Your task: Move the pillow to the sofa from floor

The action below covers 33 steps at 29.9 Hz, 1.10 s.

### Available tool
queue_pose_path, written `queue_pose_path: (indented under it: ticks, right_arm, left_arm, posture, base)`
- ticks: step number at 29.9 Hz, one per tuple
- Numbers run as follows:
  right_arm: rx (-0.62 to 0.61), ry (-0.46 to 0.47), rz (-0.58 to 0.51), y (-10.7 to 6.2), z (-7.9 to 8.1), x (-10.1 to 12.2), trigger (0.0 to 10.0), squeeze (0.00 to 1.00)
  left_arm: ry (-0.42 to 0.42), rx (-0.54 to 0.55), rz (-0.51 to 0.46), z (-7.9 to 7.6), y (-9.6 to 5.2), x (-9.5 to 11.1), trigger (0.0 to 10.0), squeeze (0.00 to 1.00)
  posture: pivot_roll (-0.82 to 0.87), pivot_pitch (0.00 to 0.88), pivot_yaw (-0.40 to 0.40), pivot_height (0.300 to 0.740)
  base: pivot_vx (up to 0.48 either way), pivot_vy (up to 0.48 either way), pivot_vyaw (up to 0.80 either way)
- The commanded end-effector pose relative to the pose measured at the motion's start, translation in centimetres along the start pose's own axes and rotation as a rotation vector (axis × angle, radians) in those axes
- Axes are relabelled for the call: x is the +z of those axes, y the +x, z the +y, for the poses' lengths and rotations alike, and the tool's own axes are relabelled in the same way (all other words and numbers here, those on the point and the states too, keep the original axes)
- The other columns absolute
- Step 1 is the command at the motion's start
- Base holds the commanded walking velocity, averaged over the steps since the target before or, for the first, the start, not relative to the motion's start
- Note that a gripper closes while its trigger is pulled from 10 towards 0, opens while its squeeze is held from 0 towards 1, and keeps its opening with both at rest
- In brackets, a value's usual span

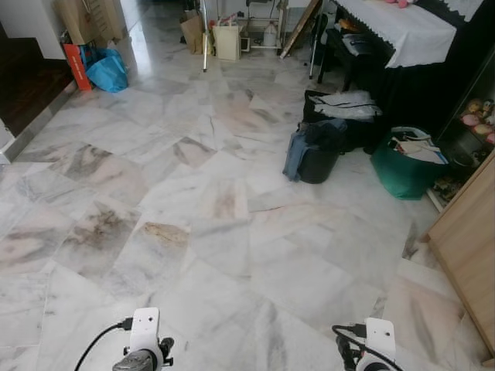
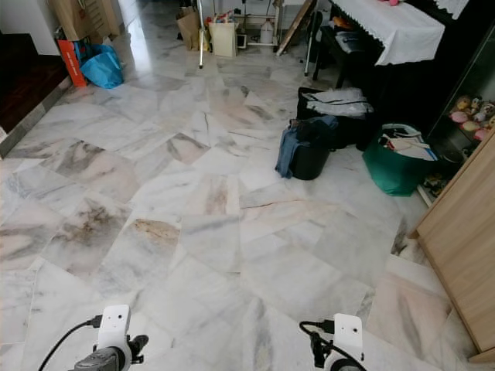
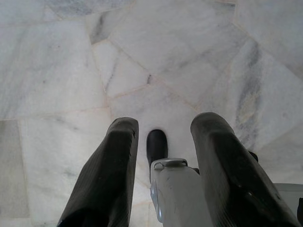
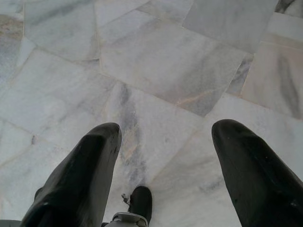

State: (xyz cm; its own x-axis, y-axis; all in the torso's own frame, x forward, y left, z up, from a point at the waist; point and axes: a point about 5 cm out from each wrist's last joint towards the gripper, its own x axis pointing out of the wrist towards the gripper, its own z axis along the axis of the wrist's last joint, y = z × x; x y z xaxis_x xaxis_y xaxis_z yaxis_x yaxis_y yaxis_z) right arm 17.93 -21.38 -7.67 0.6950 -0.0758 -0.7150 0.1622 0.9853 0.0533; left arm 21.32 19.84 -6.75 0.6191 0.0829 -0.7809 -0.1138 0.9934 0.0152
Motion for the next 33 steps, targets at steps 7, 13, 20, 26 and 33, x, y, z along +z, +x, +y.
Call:
queue_pose_path:
  ticks: [7,13,20,26,33]
  right_arm:
    - [-0.026,0.100,0.181,-4.44,-5.96,-6.67,10.0,0.00]
    - [-0.036,0.105,0.175,-4.38,-5.89,-6.63,10.0,0.00]
    - [-0.046,0.093,0.184,-4.32,-6.09,-6.48,10.0,0.00]
    - [-0.052,0.079,0.192,-4.31,-6.17,-6.48,10.0,0.00]
    - [-0.052,0.079,0.192,-4.31,-6.17,-6.48,10.0,0.00]
  left_arm:
    - [0.308,-0.070,0.185,2.60,-1.57,-5.88,10.0,0.00]
    - [0.320,-0.068,0.179,2.58,-1.53,-5.74,10.0,0.00]
    - [0.310,-0.075,0.162,2.10,-1.36,-5.32,10.0,0.00]
    - [0.309,-0.076,0.161,2.04,-1.33,-5.27,10.0,0.00]
    - [0.309,-0.076,0.161,2.04,-1.33,-5.27,10.0,0.00]
  posture:
    - [0.00,0.000,-0.019,0.740]
    - [0.00,0.000,-0.011,0.740]
    - [-0.01,0.000,-0.016,0.740]
    - [-0.01,0.000,-0.018,0.740]
    - [-0.01,0.000,-0.018,0.740]
  base:
    - [0.000,0.000,0.00]
    - [0.000,0.000,0.00]
    - [0.000,0.000,0.00]
    - [0.000,0.000,0.00]
    - [0.000,0.000,0.00]
